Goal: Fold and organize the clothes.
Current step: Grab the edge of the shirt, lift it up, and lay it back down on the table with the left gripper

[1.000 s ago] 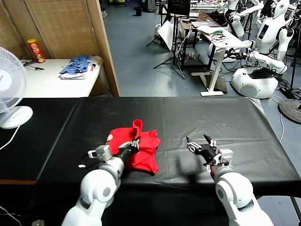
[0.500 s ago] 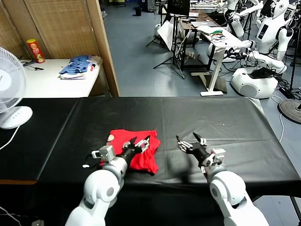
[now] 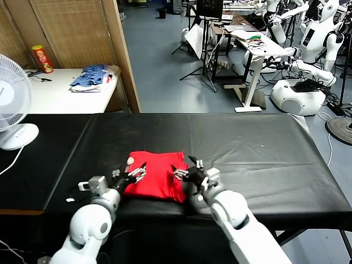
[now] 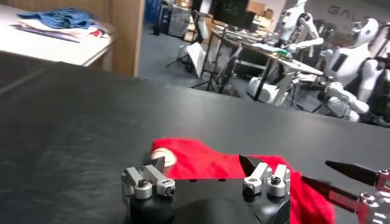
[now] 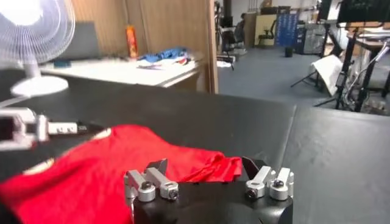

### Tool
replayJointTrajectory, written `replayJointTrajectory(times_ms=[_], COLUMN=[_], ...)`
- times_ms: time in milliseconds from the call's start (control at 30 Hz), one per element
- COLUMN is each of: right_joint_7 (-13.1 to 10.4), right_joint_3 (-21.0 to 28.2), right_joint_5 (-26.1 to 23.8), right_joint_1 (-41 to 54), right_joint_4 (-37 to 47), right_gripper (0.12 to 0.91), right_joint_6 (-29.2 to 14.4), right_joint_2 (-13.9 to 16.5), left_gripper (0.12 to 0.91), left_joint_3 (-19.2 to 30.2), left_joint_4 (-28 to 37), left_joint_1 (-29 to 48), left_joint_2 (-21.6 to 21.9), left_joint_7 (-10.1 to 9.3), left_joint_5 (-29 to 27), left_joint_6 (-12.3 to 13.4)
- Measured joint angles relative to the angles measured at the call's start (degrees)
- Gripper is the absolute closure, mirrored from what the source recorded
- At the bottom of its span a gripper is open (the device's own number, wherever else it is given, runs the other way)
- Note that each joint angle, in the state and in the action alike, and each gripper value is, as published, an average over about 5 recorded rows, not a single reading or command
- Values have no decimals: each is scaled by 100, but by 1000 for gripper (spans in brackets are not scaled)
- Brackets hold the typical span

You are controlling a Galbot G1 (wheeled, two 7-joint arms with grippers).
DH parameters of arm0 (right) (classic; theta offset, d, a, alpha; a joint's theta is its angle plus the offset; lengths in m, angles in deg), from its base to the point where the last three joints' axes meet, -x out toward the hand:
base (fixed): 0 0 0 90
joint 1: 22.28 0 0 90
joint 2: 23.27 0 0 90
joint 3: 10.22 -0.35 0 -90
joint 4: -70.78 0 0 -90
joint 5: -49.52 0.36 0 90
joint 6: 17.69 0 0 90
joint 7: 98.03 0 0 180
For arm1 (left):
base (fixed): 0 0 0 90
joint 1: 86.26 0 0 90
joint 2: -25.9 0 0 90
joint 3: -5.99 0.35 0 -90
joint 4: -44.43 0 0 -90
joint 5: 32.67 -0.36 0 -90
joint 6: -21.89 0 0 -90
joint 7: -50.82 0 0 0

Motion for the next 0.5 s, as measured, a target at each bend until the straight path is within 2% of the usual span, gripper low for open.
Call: replayJointTrajectory(times_ms=[133,233,333,500], right_joint_7=[-69,-111,-220,-468], right_joint_3=[118,130,81,-89], right_joint_5=[-798,-1056,-1005,-590], right_joint_1=[-29,-73,-122,-228], right_joint_4=[207,258,222,-61], right_gripper=[227,227,227,227], right_joint_6=[-1,-65,-215,-532], right_joint_2=[-51,-95,-117,-72], left_gripper=[232,232,232,232], left_joint_3=[-129,-204,-295,-470], left_joint_4=[116,221,347,562], left_joint_1=[5,21,30,30], left_joint_2=[9,-10,-28,-49], left_joint_7=[91,121,139,186], left_joint_5=[63,189,396,941], left_joint_6=[70,115,185,237])
